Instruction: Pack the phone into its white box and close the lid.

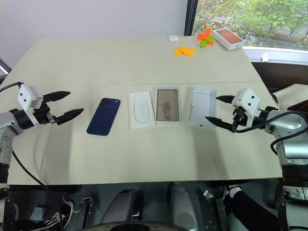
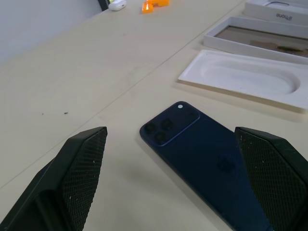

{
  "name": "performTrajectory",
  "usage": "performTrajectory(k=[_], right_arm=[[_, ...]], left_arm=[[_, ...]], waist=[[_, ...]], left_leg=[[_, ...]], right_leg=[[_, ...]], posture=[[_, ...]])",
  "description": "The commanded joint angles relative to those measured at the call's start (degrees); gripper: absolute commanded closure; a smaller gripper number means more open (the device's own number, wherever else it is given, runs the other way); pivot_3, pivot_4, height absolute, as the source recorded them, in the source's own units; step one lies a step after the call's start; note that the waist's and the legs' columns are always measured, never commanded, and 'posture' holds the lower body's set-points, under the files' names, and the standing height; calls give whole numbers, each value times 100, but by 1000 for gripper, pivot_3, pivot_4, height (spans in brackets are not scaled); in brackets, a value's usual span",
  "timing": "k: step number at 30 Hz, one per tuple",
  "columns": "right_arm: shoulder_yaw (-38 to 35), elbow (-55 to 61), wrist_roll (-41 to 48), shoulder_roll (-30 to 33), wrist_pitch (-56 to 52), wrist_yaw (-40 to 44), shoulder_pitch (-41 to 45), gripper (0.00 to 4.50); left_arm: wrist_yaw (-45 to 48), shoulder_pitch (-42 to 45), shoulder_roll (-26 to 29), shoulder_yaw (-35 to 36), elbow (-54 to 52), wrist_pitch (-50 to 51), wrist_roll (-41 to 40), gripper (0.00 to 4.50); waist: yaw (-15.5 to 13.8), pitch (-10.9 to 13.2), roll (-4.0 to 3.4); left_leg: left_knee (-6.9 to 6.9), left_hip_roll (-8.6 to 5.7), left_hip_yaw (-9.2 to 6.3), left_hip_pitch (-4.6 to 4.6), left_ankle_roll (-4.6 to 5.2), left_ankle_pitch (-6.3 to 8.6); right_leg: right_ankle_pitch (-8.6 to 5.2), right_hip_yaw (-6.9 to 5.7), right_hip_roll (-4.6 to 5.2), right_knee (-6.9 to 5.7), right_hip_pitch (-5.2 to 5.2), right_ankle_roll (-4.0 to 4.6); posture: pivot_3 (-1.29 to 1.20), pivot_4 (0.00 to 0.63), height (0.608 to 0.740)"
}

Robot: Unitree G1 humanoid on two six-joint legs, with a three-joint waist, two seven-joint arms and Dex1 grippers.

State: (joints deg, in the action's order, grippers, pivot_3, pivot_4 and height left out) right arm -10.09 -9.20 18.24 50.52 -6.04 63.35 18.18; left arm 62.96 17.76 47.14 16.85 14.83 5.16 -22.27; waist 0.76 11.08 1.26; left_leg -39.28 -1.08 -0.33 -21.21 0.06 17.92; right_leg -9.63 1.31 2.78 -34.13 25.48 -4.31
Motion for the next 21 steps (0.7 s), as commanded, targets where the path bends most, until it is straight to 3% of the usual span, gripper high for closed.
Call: performTrajectory(k=[1,8,18,21], right_arm=[[-373,-127,54,207,73,-25,-57,71],[-543,-499,-34,374,326,9,-284,71],[-437,-740,-79,288,464,41,-149,71],[-391,-473,-46,218,354,-55,-80,71]], left_arm=[[27,-172,164,329,169,-300,-21,40],[174,-654,329,657,463,-435,-99,40],[96,-631,272,564,367,-353,-104,40],[-129,-550,278,372,-198,631,-331,40]], waist=[[10,0,0],[6,0,0],[2,0,0],[4,0,0]], left_leg=[[0,0,1,0,0,0],[0,1,3,3,0,0],[0,1,4,5,0,0],[0,2,3,6,0,0]], right_leg=[[0,1,0,0,0,0],[-1,2,-1,0,-1,1],[-1,2,-1,1,-4,0],[-1,2,-1,0,-4,0]], posture=[[0,150,740],[0,150,740],[0,150,740],[0,150,740]])
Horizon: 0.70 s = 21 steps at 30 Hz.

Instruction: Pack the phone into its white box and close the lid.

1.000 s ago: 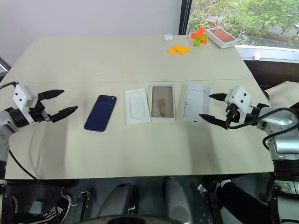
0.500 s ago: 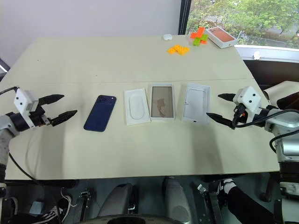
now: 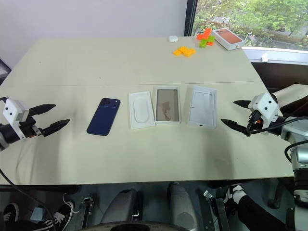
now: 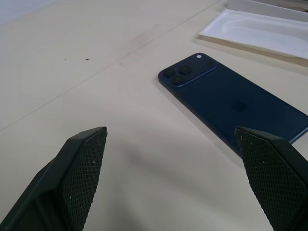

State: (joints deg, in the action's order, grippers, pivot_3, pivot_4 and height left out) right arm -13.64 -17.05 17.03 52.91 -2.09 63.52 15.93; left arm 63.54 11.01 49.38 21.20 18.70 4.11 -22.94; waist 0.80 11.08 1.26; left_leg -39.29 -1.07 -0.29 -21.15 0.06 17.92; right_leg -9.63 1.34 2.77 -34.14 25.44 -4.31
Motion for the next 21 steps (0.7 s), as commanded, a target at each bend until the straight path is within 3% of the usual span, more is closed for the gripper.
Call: performTrajectory(k=[1,5,8,11,15,21], right_arm=[[-28,411,99,-47,-115,-120,182,71],[123,1132,171,-287,-550,-503,420,71],[338,1675,107,-486,-805,-724,569,71],[601,2054,25,-632,-1106,-891,757,71],[920,2430,-59,-733,-1184,-917,946,71],[1034,2629,22,-932,-1455,-1044,1121,71]], left_arm=[[-378,149,49,-102,-873,1290,-408,40],[-1312,522,-3,-324,-2093,3571,-1077,40],[-2180,1108,-481,-527,-2603,4671,-1396,40],[-3301,1484,-1342,-722,-3111,5130,-1299,40],[-4350,1843,-2082,-959,-3052,6127,-1125,40],[-5367,2265,-3220,-1147,-2729,6253,-792,40]], waist=[[1,0,0],[5,1,2],[-8,0,1],[-15,-1,0],[0,0,2],[-25,0,3]], left_leg=[[0,0,0,0,0,0],[-1,0,-3,0,0,0],[-2,0,-8,0,0,0],[-3,-3,-11,0,-3,-1],[-2,-9,-10,-5,-5,-1],[-1,-10,-19,-3,-16,-8]], right_leg=[[0,0,0,-1,0,0],[0,2,-1,-5,0,-2],[0,1,-4,-8,0,-3],[1,0,-1,-8,-2,-3],[3,3,5,-7,2,-2],[3,-1,0,-7,0,-1]], posture=[[0,150,740],[0,150,740],[0,150,740],[0,150,740],[0,150,740],[0,150,740]])
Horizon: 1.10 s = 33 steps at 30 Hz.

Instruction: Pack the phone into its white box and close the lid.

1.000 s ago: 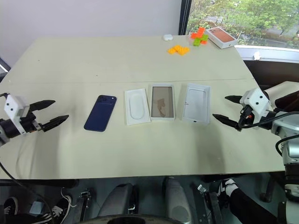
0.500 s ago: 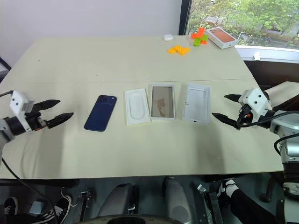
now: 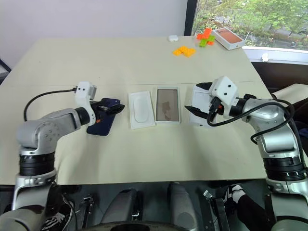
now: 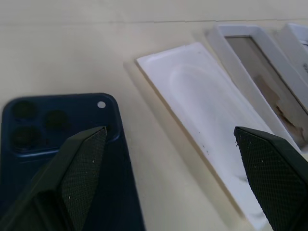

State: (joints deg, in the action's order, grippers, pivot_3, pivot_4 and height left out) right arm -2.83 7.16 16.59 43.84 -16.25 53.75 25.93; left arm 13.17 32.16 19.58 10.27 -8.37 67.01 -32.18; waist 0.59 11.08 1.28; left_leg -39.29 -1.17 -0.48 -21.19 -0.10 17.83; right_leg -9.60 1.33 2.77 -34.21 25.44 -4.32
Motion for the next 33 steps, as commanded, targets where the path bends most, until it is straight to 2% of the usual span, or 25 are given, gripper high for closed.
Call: performTrajectory(k=[1,10,15,18,25,26,30,33], right_arm=[[-42,183,42,-27,-21,-64,121,71],[-68,101,46,-12,-47,-63,182,71],[-53,177,54,-50,-89,-128,167,71],[-63,192,43,-30,-69,-131,157,0],[-114,263,83,-4,-108,-165,146,0],[-120,275,91,-1,-115,-165,153,0],[-141,287,111,13,-136,-157,158,0],[-161,274,115,20,-129,-161,139,0]], left_arm=[[-393,185,-336,-80,19,-77,190,40],[-1018,403,-1206,321,398,237,177,40],[-1092,458,-1466,444,473,312,125,40],[-1218,419,-1667,702,483,452,28,861],[-1497,354,-1953,1040,596,581,112,4289],[-1510,367,-1996,1123,616,570,71,4455],[-1528,368,-2074,1493,622,514,-124,4455],[-1427,410,-2026,2047,460,595,-570,4455]], waist=[[-3,-1,1],[8,-1,1],[4,-1,1],[3,-1,1],[3,-1,2],[2,-1,2],[6,-1,2],[14,-1,3]], left_leg=[[0,-1,-1,1,-2,-1],[0,-2,2,1,-3,-2],[0,-3,1,0,-4,-2],[0,-3,1,0,-4,-3],[0,-5,1,-1,-4,-3],[0,-5,0,-1,-5,-3],[0,-5,1,1,-5,-3],[0,-3,1,1,-5,-3]], right_leg=[[0,0,0,0,-1,0],[0,1,0,2,-2,0],[0,1,-2,3,-2,0],[0,1,-2,3,-2,0],[0,1,-2,4,-2,0],[0,1,-2,4,-2,0],[0,1,-3,6,-5,0],[0,1,-5,6,-4,0]], posture=[[0,150,740],[0,150,740],[0,150,740],[0,150,740],[0,150,740],[0,150,740],[0,150,740],[0,150,740]])
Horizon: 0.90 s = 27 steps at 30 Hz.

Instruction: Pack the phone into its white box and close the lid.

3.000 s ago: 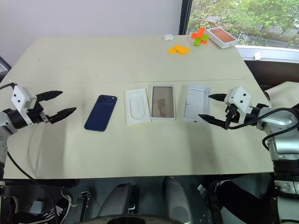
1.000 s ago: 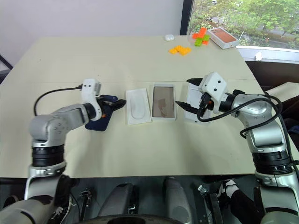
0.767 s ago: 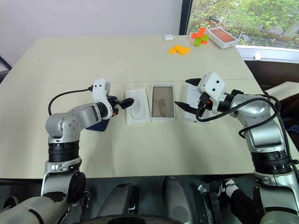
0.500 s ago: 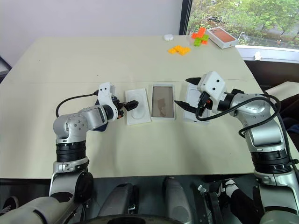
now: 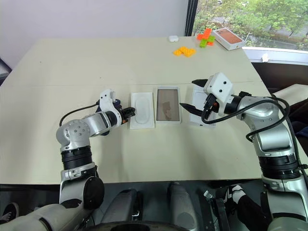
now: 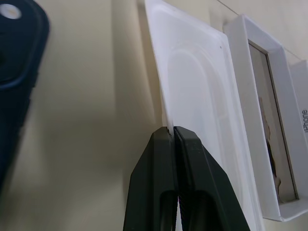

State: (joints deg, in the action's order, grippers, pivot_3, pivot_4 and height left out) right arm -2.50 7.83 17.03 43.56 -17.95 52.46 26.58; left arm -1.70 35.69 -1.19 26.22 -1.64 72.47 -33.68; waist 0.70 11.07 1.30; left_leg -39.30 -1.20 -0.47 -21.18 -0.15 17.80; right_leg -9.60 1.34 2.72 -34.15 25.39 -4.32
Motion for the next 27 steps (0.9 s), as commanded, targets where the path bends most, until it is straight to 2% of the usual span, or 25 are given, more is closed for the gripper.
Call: performTrajectory(k=[1,3,7,9,15,27], right_arm=[[-200,196,74,49,39,-34,70,0],[-246,165,165,73,-39,28,29,0],[-369,133,437,178,-222,296,-111,0],[-371,103,481,287,-237,470,-243,0],[-393,82,554,531,-227,879,-629,0],[-535,232,455,507,-206,516,-745,0]], left_arm=[[98,79,95,544,-246,92,-528,4455],[280,149,266,544,-361,316,-764,4455],[284,333,531,278,-328,174,-641,4455],[214,563,380,303,-236,167,-754,4455],[247,987,-81,-461,243,-51,-457,4455],[124,1647,-360,-1000,1949,-1132,227,4455]], waist=[[4,0,0],[-2,0,0],[-23,0,0],[-46,0,1],[-129,1,2],[-105,1,3]], left_leg=[[0,0,0,0,0,0],[0,0,-1,-1,0,0],[0,-2,-3,-2,-3,-2],[-1,-5,-4,-4,-3,-2],[-1,-16,-2,-8,-3,-1],[0,-13,7,-4,-10,-6]], right_leg=[[0,0,-1,0,0,0],[0,0,-2,0,1,0],[0,-1,-2,2,-2,0],[0,0,3,2,-3,0],[0,1,8,11,-4,-1],[-1,0,-11,9,-2,-2]], posture=[[0,150,740],[0,150,740],[0,150,740],[0,150,740],[0,150,740],[0,150,740]])
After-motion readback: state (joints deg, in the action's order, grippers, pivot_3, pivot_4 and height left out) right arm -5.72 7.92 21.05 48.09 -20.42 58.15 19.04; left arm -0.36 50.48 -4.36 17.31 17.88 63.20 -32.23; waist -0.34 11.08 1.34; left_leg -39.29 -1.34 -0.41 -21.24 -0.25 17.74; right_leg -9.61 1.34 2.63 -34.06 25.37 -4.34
